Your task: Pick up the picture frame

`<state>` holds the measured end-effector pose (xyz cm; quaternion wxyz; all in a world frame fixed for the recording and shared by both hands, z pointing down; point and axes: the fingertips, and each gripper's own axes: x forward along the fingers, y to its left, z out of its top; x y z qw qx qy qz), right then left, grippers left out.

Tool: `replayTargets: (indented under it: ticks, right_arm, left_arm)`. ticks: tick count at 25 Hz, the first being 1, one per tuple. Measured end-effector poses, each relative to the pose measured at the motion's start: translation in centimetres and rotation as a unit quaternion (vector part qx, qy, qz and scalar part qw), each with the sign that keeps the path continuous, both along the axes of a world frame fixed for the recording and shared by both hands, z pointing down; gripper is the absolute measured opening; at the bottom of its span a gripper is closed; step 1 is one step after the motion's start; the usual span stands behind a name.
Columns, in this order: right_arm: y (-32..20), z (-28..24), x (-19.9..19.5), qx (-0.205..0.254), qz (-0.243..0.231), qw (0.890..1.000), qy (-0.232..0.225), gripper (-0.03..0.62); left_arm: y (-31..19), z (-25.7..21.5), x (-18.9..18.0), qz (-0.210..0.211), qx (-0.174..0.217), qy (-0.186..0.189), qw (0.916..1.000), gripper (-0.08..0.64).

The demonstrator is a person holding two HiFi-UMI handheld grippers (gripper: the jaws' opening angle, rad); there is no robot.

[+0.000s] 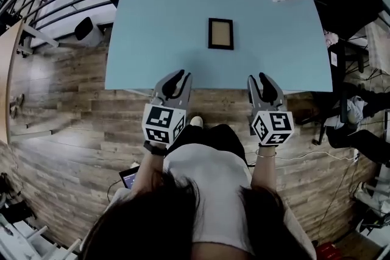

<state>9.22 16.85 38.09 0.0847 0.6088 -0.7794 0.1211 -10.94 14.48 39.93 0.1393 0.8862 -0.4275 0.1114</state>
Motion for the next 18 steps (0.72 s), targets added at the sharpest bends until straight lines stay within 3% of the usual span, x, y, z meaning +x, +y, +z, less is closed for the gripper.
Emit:
replayTargets:
  ticks: [8,18]
  right_arm:
    - [-3.7,1.6,1.7,-0.015,-0.005,1.0,-0.014,0.115]
    - [-13.6,2.5,4.2,-0.025,-0.047,0.998,-0.019,0.116]
  left_arm:
    - [-2.8,1.6,1.6,-0.007,-0.018,-0.002,0.9998,0.08]
    - [-12.0,1.3,5.1,-0.037,-0.009,0.0,0.9993,0.08]
